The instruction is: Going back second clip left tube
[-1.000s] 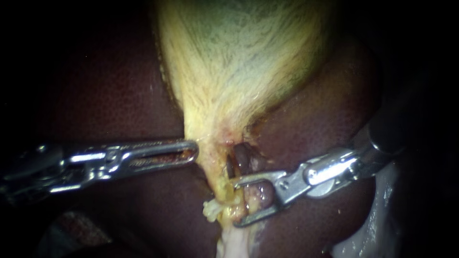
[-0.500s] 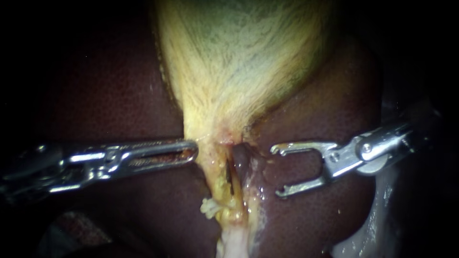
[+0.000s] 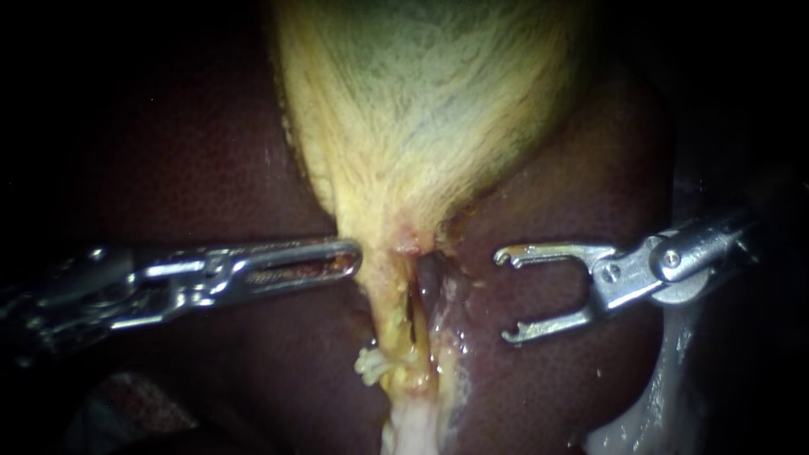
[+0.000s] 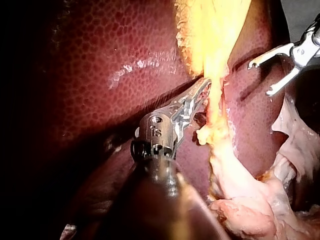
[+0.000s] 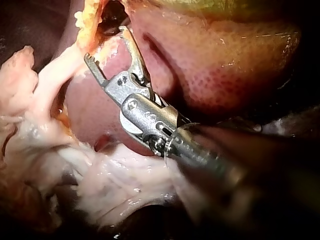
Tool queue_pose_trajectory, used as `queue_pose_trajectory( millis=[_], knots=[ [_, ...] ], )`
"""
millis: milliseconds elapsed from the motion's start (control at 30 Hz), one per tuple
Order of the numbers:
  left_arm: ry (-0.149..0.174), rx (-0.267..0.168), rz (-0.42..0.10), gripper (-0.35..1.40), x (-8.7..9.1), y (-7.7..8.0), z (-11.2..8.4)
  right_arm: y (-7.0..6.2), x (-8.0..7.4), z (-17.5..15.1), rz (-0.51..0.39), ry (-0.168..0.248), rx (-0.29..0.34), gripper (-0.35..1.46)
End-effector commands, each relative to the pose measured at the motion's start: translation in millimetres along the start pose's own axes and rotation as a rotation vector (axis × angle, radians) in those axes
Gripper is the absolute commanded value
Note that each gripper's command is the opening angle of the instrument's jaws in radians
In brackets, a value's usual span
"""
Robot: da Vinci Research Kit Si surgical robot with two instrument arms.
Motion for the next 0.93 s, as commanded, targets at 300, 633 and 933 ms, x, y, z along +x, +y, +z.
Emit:
queue_pose_trajectory(
  millis=[300, 633, 933],
  knots=[
    [0.021, 0.009, 0.002, -0.35, 1.1, -1.1, 1.6, -0.1, 0.0, -0.1, 0.0, 0.0, 0.001, 0.6],
    [0.021, 0.009, 0.002, -0.35, 1.1, -1.2, 1.7, -0.1, 0.0, -0.1, 0.0, 0.001, 0.004, 0.6],
    [0.022, 0.01, 0.003, -0.35, 1.0, -0.9, 2.0, -0.4, 0.2, 0.0, -0.001, 0.002, 0.009, 0.6]
  ],
)
